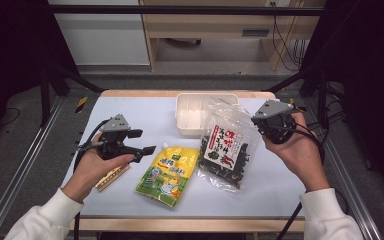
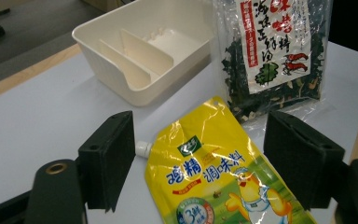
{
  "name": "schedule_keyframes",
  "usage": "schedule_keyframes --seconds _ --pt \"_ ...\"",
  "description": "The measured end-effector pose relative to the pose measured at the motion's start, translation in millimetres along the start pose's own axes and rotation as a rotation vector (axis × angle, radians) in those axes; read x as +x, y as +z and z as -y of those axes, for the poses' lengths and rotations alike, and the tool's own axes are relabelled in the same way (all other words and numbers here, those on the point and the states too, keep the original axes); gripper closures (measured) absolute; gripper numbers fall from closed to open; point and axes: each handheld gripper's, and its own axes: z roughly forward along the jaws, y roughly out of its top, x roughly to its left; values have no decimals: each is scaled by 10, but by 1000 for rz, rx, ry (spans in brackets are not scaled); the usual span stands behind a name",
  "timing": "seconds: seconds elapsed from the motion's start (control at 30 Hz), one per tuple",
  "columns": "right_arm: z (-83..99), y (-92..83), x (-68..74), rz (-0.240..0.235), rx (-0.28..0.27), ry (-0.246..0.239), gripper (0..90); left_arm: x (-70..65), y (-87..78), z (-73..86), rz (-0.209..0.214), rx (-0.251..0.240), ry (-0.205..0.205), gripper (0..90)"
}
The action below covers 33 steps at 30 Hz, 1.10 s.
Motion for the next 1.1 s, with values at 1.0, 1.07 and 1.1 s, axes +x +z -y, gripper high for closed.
schedule_keyframes --seconds 1.0,1.07,1.1 --pt "-420 -48 255 -42 -109 -211 893 40 518 -921 75 70 230 136" --pt "-412 -51 260 -42 -122 -213 893 37 563 -941 80 82 258 126" --pt "-409 -52 262 -46 -125 -214 893 36 586 -952 81 92 268 122"
